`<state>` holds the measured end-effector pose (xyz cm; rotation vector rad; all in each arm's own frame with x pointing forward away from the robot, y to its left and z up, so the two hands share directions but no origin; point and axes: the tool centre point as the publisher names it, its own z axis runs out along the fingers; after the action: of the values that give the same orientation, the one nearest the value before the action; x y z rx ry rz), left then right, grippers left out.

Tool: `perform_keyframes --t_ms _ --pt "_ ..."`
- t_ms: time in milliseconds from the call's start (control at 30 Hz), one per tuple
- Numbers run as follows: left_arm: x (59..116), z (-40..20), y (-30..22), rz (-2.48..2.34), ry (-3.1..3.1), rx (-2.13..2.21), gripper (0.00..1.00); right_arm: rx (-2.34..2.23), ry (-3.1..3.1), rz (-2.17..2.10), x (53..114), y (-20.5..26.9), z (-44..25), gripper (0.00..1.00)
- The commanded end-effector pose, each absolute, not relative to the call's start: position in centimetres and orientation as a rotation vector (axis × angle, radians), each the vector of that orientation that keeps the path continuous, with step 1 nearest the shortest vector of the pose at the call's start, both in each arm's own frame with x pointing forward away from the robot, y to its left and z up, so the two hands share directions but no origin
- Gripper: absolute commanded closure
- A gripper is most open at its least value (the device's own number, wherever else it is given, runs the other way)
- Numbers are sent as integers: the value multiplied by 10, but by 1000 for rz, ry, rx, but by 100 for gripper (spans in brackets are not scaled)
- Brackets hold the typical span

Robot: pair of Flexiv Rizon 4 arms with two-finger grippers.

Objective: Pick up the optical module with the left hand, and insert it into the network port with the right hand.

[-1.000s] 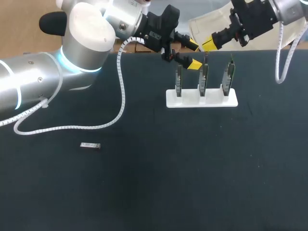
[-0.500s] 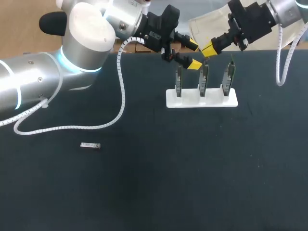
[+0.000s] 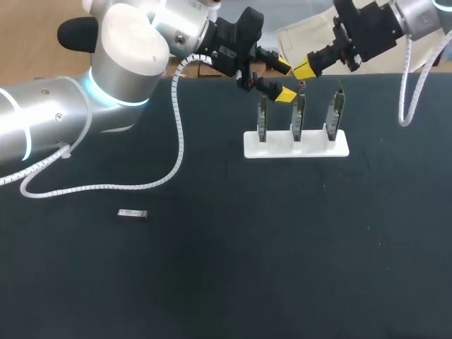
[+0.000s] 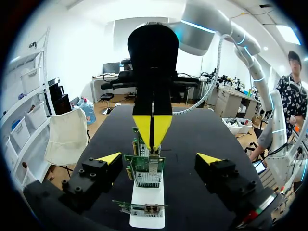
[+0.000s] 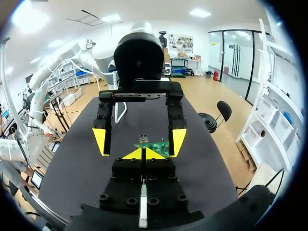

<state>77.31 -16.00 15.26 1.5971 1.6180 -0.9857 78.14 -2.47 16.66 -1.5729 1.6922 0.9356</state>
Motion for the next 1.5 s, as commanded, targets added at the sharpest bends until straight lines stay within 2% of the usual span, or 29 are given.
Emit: perform_keyframes --t_ms 33,1500 --pt "775 153 -160 -987 1622 1603 0 -1572 1685 925 777 -28 171 100" --pt "775 153 -160 -987 1622 1603 0 -1565 1755 936 782 -29 145 100"
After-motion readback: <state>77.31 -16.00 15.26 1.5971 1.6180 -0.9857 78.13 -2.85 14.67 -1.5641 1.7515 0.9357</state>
